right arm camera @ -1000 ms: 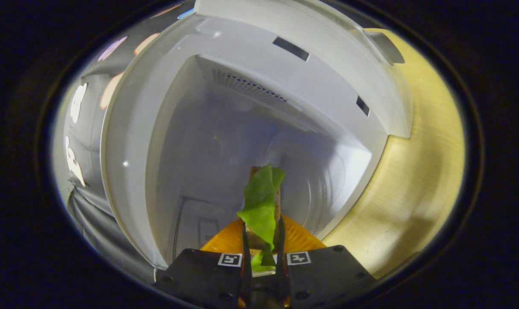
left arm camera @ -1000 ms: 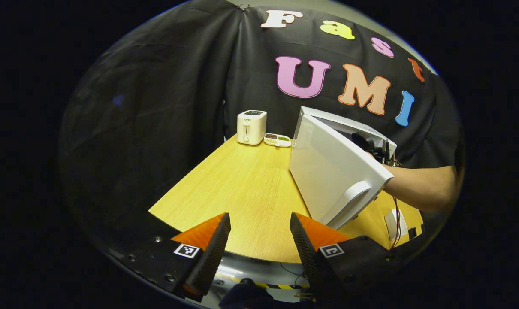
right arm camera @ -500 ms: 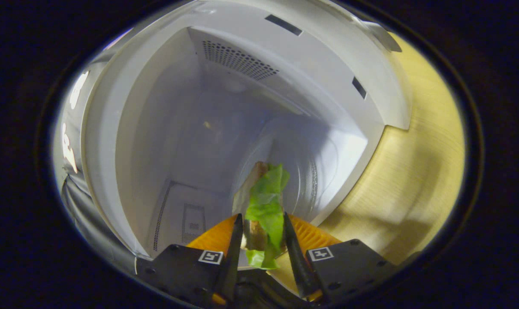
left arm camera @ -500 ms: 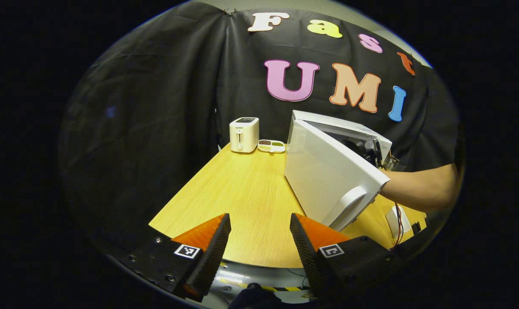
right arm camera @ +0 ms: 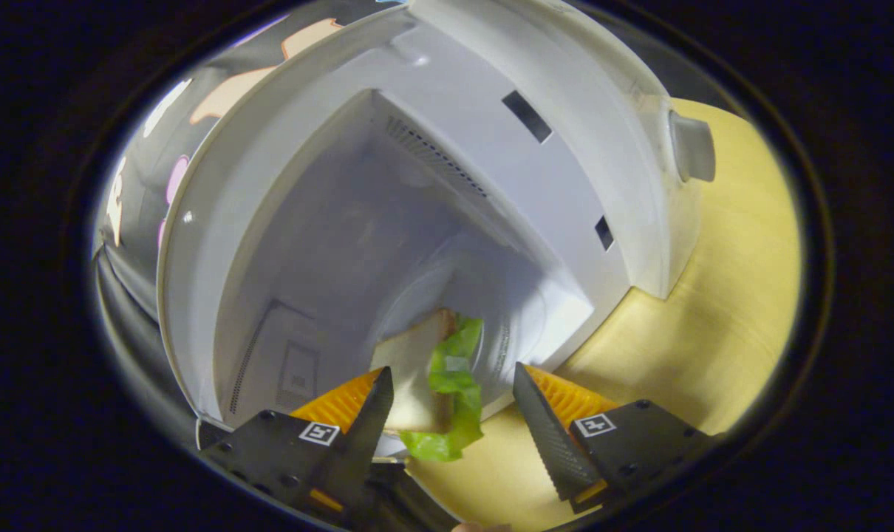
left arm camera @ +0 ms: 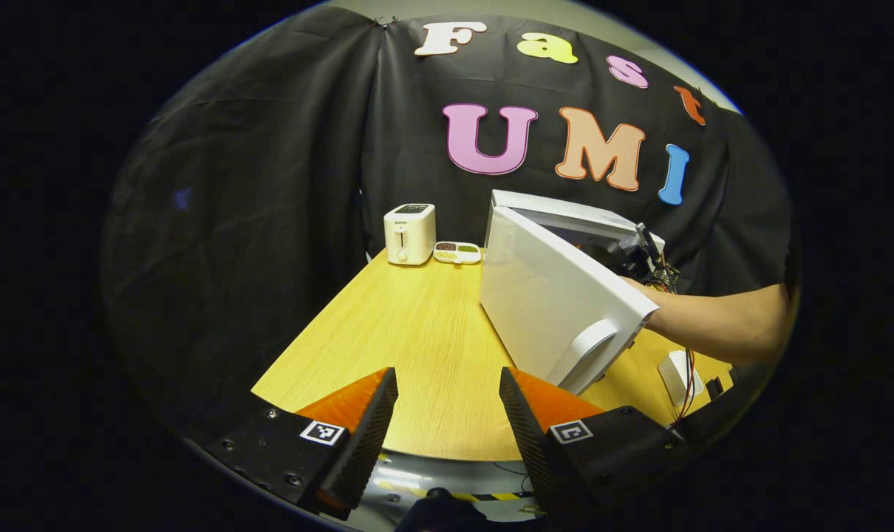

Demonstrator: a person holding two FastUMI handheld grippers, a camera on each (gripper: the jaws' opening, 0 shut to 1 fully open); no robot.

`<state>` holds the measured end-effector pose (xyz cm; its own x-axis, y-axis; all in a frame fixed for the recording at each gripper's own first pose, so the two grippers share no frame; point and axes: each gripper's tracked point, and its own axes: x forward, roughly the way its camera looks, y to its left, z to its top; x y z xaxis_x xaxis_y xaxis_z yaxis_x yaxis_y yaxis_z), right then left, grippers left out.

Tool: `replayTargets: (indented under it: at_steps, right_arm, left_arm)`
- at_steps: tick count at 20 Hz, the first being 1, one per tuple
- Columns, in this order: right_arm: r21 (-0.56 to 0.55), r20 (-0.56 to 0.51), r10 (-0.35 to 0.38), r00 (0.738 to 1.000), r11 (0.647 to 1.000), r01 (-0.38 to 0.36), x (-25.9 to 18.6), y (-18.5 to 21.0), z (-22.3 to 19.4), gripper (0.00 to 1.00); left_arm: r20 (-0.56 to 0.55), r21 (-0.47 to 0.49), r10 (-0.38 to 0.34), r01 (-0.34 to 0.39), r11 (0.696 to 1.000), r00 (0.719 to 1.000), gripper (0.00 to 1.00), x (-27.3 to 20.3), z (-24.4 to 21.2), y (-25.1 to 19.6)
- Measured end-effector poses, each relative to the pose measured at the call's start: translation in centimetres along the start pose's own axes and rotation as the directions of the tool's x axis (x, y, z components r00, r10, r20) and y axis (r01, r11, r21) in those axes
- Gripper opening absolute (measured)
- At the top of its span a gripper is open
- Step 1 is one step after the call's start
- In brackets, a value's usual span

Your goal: Open the microwave oven with the left hand, put the food in, and close the microwave oven.

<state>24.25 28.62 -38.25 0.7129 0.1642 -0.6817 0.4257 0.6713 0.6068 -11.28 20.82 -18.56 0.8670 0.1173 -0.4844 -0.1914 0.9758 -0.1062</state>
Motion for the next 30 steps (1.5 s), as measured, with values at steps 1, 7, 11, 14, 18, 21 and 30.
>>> replayTargets:
  at_steps: [1,7,11,14,18,21,30]
  right_arm:
    - [-0.038,0.015,0.009,1.0,0.999,-0.009,-0.4,-0.1,0.3,0.99]
    - [-0.304,0.094,0.098,0.991,0.951,-0.065,-4.9,-1.1,2.2,0.99]
    - [-0.484,0.175,0.184,0.967,0.872,-0.078,-9.7,-0.7,6.3,0.89]
    - [-0.626,0.266,0.278,0.923,0.778,-0.054,-14.4,0.3,11.5,0.89]
    - [-0.732,0.352,0.363,0.863,0.681,0.012,-21.4,0.9,17.0,0.89]
    - [-0.751,0.402,0.398,0.825,0.658,0.049,-25.3,1.0,19.8,0.98]
    - [-0.787,0.473,0.455,0.755,0.604,0.129,-32.4,0.0,23.3,0.98]
  left_arm:
    - [0.002,0.004,-0.002,0.002,1.0,1.0,0.86,0.1,0.1,-0.1]
    - [0.011,0.016,-0.006,0.006,1.0,1.0,0.86,0.9,0.8,-0.5]
    - [-0.012,0.024,-0.059,0.06,0.998,0.998,0.83,1.5,0.4,-2.3]
    - [-0.009,0.011,-0.114,0.114,0.993,0.993,0.64,2.4,0.5,-4.2]
    - [-0.039,0.049,-0.102,0.104,0.993,0.994,0.19,4.3,-0.6,-5.4]
    - [-0.057,-0.013,-0.101,0.1,0.995,0.993,0.01,5.5,-1.6,-6.3]
    - [-0.099,0.115,-0.032,0.043,0.992,0.995,0.01,8.1,-3.2,-9.4]
